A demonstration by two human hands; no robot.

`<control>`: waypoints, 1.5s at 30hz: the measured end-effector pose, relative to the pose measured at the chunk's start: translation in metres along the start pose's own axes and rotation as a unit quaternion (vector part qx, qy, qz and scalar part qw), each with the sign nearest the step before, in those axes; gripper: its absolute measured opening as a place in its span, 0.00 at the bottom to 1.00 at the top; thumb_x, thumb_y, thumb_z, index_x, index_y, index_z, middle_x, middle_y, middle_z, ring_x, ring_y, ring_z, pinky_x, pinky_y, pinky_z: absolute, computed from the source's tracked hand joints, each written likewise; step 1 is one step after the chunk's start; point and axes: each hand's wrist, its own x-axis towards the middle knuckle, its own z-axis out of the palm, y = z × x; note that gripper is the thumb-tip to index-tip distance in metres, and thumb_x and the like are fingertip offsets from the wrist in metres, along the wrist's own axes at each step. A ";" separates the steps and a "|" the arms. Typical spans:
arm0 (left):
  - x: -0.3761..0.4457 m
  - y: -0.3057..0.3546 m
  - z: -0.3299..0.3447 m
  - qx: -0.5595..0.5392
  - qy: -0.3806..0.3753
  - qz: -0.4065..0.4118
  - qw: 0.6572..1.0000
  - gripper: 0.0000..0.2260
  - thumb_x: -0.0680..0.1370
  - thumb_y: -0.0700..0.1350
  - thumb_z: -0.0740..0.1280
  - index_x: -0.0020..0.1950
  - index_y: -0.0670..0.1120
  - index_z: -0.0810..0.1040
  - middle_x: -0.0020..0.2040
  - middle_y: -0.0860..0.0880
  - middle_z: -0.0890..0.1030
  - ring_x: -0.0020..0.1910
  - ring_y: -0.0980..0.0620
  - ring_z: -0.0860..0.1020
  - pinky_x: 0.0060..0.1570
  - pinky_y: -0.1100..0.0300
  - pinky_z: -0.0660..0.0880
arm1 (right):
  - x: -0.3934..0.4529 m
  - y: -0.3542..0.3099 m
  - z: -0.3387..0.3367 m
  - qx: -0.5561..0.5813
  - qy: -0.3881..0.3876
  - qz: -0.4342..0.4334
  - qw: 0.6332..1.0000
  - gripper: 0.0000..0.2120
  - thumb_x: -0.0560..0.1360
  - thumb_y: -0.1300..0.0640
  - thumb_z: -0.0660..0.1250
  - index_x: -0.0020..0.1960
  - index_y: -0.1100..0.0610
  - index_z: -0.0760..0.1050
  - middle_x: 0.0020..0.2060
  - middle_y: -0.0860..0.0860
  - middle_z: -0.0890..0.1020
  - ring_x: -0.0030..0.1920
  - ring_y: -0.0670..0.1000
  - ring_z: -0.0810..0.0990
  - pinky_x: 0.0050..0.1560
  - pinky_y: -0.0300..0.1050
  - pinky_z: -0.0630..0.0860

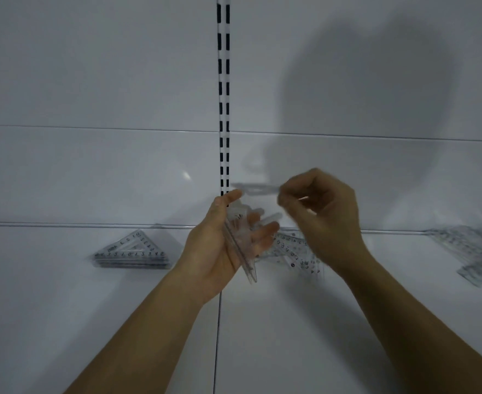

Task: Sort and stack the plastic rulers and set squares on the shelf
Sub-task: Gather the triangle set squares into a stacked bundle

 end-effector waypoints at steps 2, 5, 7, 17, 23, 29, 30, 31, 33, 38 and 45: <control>-0.002 0.002 0.001 -0.015 -0.022 0.006 1.000 0.25 0.77 0.57 0.61 0.72 0.48 0.70 0.63 0.35 0.79 0.59 0.36 0.81 0.53 0.44 0.81 | -0.007 0.001 0.010 -0.057 -0.097 -0.060 0.992 0.07 0.72 0.68 0.74 0.44 0.58 0.80 0.42 0.49 0.83 0.43 0.49 0.83 0.44 0.43 0.80; -0.002 0.004 -0.001 -0.004 -0.016 0.025 1.000 0.23 0.77 0.55 0.61 0.71 0.49 0.72 0.56 0.39 0.83 0.50 0.40 0.84 0.44 0.49 0.83 | -0.011 0.003 0.015 -0.082 -0.191 -0.093 0.974 0.06 0.73 0.66 0.75 0.45 0.57 0.82 0.43 0.47 0.82 0.45 0.48 0.80 0.47 0.38 0.76; 0.001 0.004 -0.004 0.027 0.000 0.047 0.999 0.19 0.82 0.54 0.58 0.70 0.48 0.73 0.55 0.39 0.82 0.48 0.42 0.82 0.45 0.49 0.82 | -0.010 0.005 0.013 -0.113 -0.221 -0.098 0.964 0.06 0.75 0.63 0.73 0.46 0.53 0.83 0.48 0.45 0.82 0.52 0.48 0.80 0.53 0.43 0.77; 0.001 0.006 -0.006 0.063 0.075 0.085 0.992 0.28 0.79 0.69 0.49 0.54 0.50 0.78 0.46 0.44 0.83 0.22 0.55 0.66 0.19 0.67 0.62 | 0.002 0.041 -0.017 -0.388 -0.316 0.132 0.856 0.13 0.75 0.42 0.70 0.53 0.49 0.79 0.49 0.45 0.78 0.50 0.49 0.77 0.50 0.45 0.76; 0.000 0.005 -0.008 0.055 0.029 0.078 0.995 0.29 0.80 0.68 0.47 0.56 0.48 0.77 0.41 0.45 0.77 0.23 0.54 0.65 0.21 0.65 0.64 | 0.007 0.045 -0.024 -0.345 -0.249 0.155 0.892 0.04 0.76 0.55 0.70 0.44 0.55 0.81 0.37 0.48 0.80 0.38 0.51 0.77 0.40 0.42 0.74; 0.000 0.002 -0.003 0.084 0.044 0.049 0.994 0.29 0.81 0.66 0.47 0.54 0.47 0.79 0.39 0.45 0.79 0.24 0.53 0.68 0.23 0.65 0.67 | 0.011 0.040 -0.029 -0.255 -0.191 0.157 0.935 0.07 0.78 0.53 0.69 0.49 0.51 0.86 0.43 0.43 0.84 0.43 0.41 0.81 0.43 0.28 0.73; 0.000 0.002 -0.002 0.088 0.045 0.045 0.994 0.29 0.81 0.66 0.47 0.53 0.48 0.79 0.39 0.45 0.79 0.24 0.53 0.68 0.23 0.65 0.67 | 0.011 0.039 -0.030 -0.242 -0.186 0.165 0.938 0.07 0.78 0.52 0.70 0.48 0.50 0.87 0.43 0.44 0.85 0.44 0.43 0.81 0.46 0.33 0.76; 0.000 0.003 -0.002 0.089 0.045 0.041 0.994 0.29 0.81 0.67 0.47 0.53 0.48 0.79 0.39 0.45 0.79 0.24 0.53 0.68 0.23 0.64 0.67 | 0.012 0.037 -0.031 -0.218 -0.176 0.174 0.944 0.07 0.77 0.52 0.70 0.48 0.49 0.87 0.43 0.45 0.85 0.44 0.46 0.82 0.49 0.40 0.78; -0.001 0.003 -0.002 0.094 0.047 0.032 0.994 0.29 0.81 0.67 0.47 0.53 0.48 0.80 0.39 0.45 0.79 0.25 0.52 0.69 0.24 0.64 0.67 | 0.013 0.032 -0.033 -0.154 -0.138 0.183 0.961 0.08 0.78 0.55 0.69 0.46 0.49 0.87 0.41 0.44 0.86 0.43 0.51 0.83 0.49 0.49 0.79; -0.006 0.003 0.001 0.125 0.058 -0.043 0.990 0.27 0.83 0.62 0.52 0.53 0.44 0.82 0.41 0.41 0.82 0.28 0.49 0.77 0.25 0.61 0.75 | 0.014 0.012 -0.038 0.084 -0.171 0.177 0.966 0.17 0.78 0.71 0.61 0.51 0.57 0.85 0.41 0.47 0.83 0.40 0.50 0.75 0.41 0.43 0.71; -0.012 -0.003 0.009 0.173 -0.014 -0.161 0.971 0.27 0.83 0.62 0.53 0.61 0.42 0.80 0.50 0.37 0.85 0.32 0.45 0.81 0.28 0.60 0.78 | 0.007 0.001 -0.019 0.042 -0.288 0.028 0.956 0.08 0.75 0.64 0.73 0.52 0.55 0.85 0.45 0.51 0.86 0.45 0.58 0.83 0.45 0.59 0.80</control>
